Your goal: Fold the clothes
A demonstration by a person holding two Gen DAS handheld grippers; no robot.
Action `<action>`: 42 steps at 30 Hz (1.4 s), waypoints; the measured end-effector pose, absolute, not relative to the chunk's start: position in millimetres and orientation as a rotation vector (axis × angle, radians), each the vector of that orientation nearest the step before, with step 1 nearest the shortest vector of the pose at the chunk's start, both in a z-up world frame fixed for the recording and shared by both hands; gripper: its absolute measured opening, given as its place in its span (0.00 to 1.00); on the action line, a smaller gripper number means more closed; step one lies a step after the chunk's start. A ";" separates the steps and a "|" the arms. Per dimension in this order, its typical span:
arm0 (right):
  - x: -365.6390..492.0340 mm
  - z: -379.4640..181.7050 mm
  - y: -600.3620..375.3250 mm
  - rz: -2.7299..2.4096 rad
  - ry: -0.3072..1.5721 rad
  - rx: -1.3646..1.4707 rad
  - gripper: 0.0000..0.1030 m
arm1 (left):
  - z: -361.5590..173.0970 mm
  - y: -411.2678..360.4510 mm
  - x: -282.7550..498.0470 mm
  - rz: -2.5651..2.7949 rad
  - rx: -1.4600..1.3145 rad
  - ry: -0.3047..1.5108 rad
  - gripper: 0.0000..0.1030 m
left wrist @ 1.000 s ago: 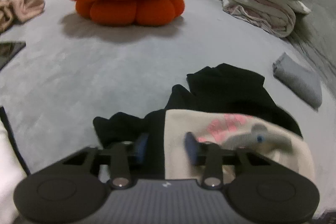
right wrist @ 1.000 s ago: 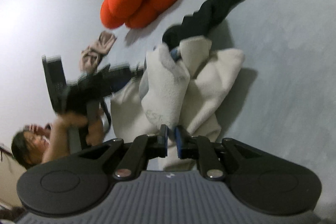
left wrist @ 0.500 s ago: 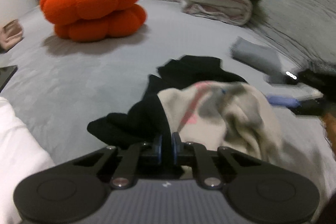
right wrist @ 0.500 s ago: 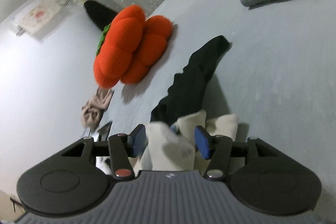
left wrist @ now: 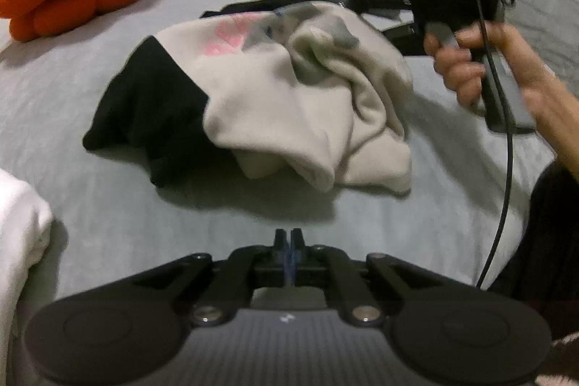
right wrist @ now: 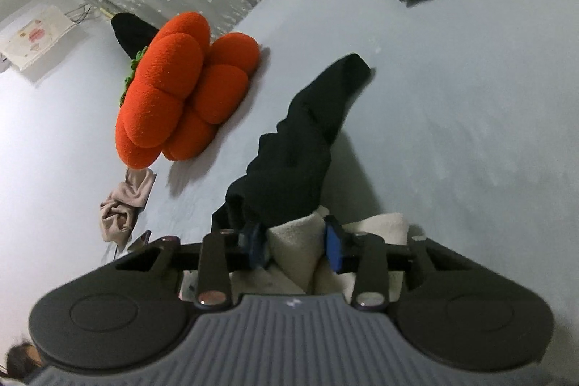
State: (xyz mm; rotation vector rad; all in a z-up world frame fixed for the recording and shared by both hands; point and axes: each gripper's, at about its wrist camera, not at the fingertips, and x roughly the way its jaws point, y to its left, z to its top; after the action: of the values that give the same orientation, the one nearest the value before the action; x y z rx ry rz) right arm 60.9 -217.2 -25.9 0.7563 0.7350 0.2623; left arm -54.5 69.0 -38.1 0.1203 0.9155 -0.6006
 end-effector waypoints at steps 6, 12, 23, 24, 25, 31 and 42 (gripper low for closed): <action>51.0 -11.1 -212.4 0.252 0.666 0.704 0.22 | -18.7 79.9 -40.7 -0.548 0.015 0.876 0.42; 38.8 14.7 -225.4 0.239 0.533 0.719 0.20 | -3.0 90.8 -29.1 -0.462 -0.035 0.814 0.66; 13.2 47.2 -268.5 0.200 0.356 0.749 0.19 | 2.8 85.9 10.1 -0.321 -0.177 0.788 0.77; 10.8 48.3 -271.1 0.198 0.349 0.746 0.19 | 2.6 83.6 14.3 -0.319 -0.190 0.794 0.77; 8.3 49.3 -273.5 0.193 0.341 0.736 0.18 | 2.1 80.8 18.0 -0.318 -0.199 0.800 0.77; -3.5 50.9 -297.8 0.135 0.303 0.722 0.17 | 2.5 62.7 36.2 -0.239 -0.188 0.803 0.77; -25.0 39.3 -352.9 -0.067 0.375 0.706 0.17 | -26.4 67.9 63.7 -0.145 -0.290 0.911 0.77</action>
State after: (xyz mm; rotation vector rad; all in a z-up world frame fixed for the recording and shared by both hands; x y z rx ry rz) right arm -25.0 -352.9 39.3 0.7060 0.3752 -0.0672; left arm 63.7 67.9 -26.4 -0.2901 0.9114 -0.1450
